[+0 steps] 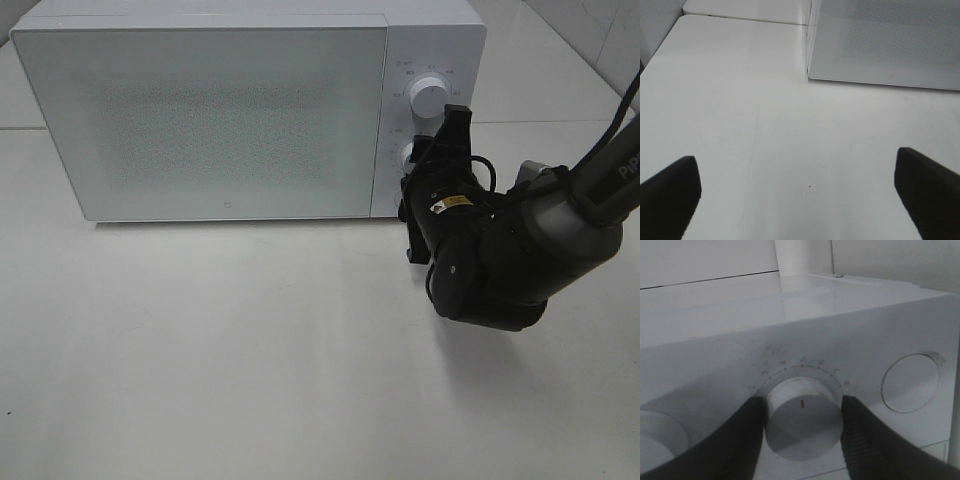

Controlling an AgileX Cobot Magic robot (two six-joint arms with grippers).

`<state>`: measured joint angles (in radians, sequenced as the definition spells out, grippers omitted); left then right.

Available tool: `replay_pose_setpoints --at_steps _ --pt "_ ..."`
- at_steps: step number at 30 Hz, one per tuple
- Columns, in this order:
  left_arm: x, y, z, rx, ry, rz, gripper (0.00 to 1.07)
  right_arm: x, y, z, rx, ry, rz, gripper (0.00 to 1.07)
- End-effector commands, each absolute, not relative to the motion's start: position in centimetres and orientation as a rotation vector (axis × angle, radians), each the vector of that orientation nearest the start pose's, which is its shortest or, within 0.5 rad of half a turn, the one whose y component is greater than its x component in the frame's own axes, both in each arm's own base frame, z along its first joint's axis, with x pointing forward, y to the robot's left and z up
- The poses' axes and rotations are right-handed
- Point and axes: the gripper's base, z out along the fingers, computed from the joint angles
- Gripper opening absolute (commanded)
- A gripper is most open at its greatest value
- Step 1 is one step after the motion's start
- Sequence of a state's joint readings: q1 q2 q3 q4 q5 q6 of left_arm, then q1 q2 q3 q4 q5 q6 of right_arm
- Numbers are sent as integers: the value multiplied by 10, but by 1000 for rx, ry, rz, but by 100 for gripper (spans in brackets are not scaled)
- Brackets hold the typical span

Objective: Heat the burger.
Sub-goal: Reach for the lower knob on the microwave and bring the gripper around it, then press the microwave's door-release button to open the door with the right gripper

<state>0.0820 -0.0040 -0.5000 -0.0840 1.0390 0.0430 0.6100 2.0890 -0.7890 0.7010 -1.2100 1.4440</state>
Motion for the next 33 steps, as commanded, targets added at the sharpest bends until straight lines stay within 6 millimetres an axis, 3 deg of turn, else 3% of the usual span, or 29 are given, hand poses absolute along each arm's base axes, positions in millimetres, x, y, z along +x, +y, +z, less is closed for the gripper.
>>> replay_pose_setpoints --at_steps 1,2,5,18,26,31,32,33 --pt "-8 -7 278 -41 1993 -24 98 325 161 125 1287 1178 1229 59" --pt "-8 -7 278 -41 1993 -24 98 322 160 128 1284 1203 1216 67" --pt "-8 -7 278 -41 1993 -24 98 317 157 130 1282 1241 1190 73" --pt "-8 -7 278 -41 1993 -24 98 276 148 131 1149 1591 1119 73" --pt "-8 -7 278 -41 1993 -24 98 253 142 150 861 1839 946 73" --pt "-8 -7 278 -41 1993 -24 98 238 140 162 478 2091 683 73" --pt "-8 -7 278 -41 1993 -24 98 238 140 162 478 2091 683 73" --pt "-8 -7 278 -41 1993 -24 98 233 138 165 321 2154 581 73"
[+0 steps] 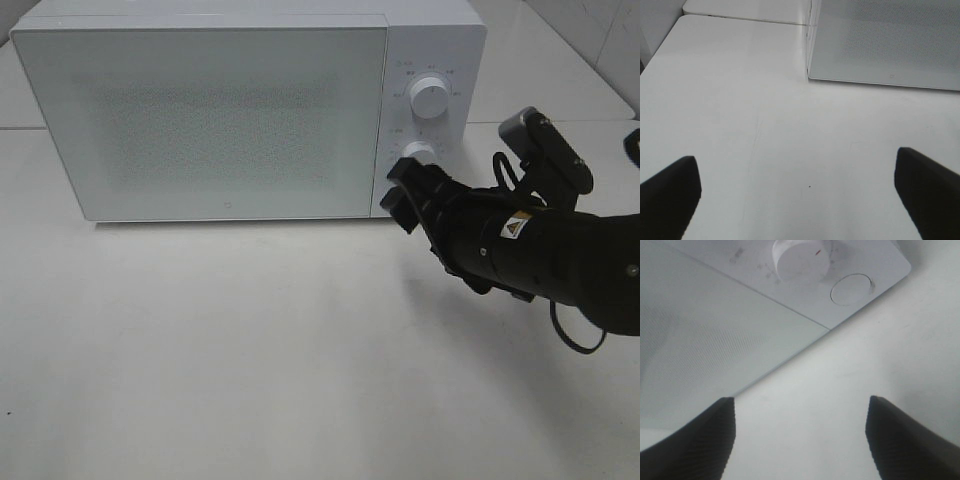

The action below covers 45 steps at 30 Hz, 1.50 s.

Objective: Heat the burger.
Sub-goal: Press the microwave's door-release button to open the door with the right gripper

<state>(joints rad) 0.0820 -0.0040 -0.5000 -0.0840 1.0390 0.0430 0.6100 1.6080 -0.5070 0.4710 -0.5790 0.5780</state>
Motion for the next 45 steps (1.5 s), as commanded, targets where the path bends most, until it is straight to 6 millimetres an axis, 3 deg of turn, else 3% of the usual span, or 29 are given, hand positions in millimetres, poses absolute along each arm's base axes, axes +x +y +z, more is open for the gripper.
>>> replay_pose_setpoints --at_steps 1,4,6,10,12,15,21,28,38,39,44,45 --pt "-8 -7 278 -41 1993 -24 98 231 137 167 251 2181 537 73" --pt "-8 -7 278 -41 1993 -24 98 226 135 170 126 2217 469 73" --pt "-8 -7 278 -41 1993 -24 98 221 132 175 -77 2253 391 73" --pt "-8 -7 278 -41 1993 -24 98 220 127 184 -200 2296 378 73" --pt "-8 -7 278 -41 1993 -24 98 224 119 199 -324 2356 400 73" --pt "-8 -7 278 -41 1993 -24 98 225 117 204 -353 2374 412 73" --pt "-8 -7 278 -41 1993 -24 98 217 99 246 -593 2492 354 73" --pt "-8 -7 278 -41 1993 -24 98 195 87 266 -560 2576 301 73" --pt "-8 -7 278 -41 1993 -24 98 147 70 295 -539 2610 326 73" --pt "-8 -7 278 -41 1992 -24 98 135 66 303 -533 2583 335 73" --pt "-8 -7 278 -41 1992 -24 98 110 57 319 -523 2484 342 73" --pt "-8 -7 278 -41 1992 -24 98 97 51 327 -519 2421 335 73"
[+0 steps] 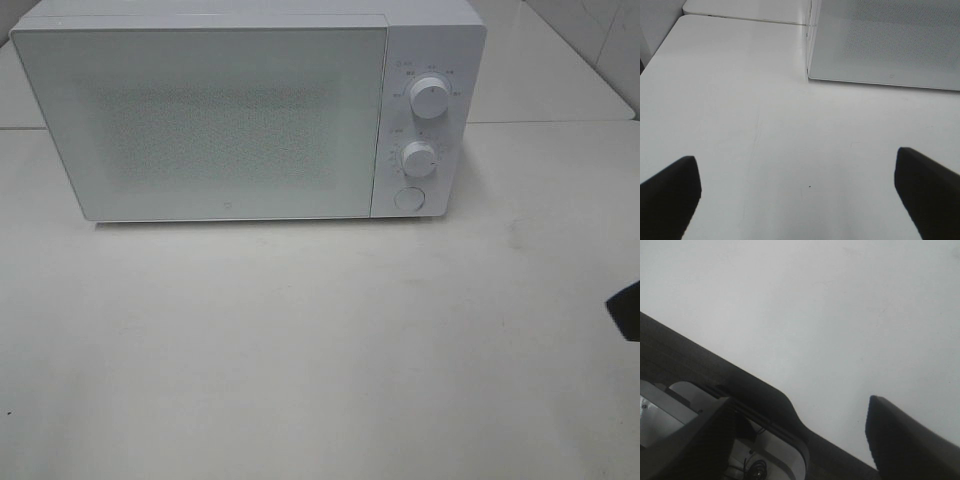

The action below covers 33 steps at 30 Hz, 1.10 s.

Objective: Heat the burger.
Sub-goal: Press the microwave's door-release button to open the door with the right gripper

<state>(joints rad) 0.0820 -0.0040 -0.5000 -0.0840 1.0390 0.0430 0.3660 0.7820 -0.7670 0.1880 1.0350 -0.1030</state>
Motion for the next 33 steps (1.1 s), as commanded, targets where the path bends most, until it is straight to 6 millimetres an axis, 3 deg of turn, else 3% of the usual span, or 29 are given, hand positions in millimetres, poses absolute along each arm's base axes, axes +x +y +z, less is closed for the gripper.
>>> replay_pose_setpoints --at_steps 1,3,7,16,24,33 --pt "-8 -7 278 -41 1992 -24 98 97 51 327 -519 2421 335 73" --pt "-8 -7 278 -41 1992 -24 98 74 40 336 -498 2311 312 73" --pt "-8 -7 278 -41 1992 -24 98 54 29 336 -459 2228 282 73" --pt "-8 -7 278 -41 1992 -24 98 3 6 310 -197 2096 195 73" --pt "-8 -7 278 -41 1992 -24 98 -13 -1 283 -118 2087 95 73" --pt "-7 -7 278 -41 1995 -24 98 -17 -2 285 -76 2014 64 73"
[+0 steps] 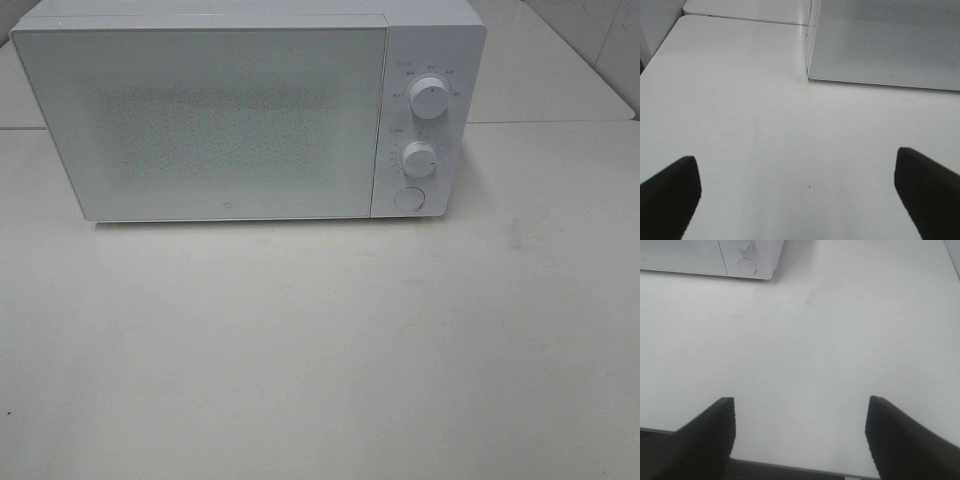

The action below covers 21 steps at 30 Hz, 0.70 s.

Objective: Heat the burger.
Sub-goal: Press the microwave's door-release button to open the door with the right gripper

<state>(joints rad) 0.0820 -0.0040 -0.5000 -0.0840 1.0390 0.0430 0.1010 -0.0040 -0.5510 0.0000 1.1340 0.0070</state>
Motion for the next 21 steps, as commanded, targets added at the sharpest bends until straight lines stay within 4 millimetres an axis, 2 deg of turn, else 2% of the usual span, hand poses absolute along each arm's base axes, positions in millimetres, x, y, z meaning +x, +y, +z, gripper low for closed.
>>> replay_pose_setpoints --at_steps 1,4,13,17,21 --pt "-7 -7 278 -39 1995 -22 98 -15 -2 286 -77 1988 64 73" --pt "-7 -7 278 -39 1995 -22 98 -9 -1 280 -82 1983 61 73" --pt "-7 -7 278 -39 1995 -22 98 -9 -2 281 -80 1979 59 73" --pt "-7 -7 278 -39 1995 -22 98 -11 -1 285 -79 1965 63 73" --pt "-7 -7 278 -39 1995 -22 98 -5 -1 299 -77 1913 72 73"
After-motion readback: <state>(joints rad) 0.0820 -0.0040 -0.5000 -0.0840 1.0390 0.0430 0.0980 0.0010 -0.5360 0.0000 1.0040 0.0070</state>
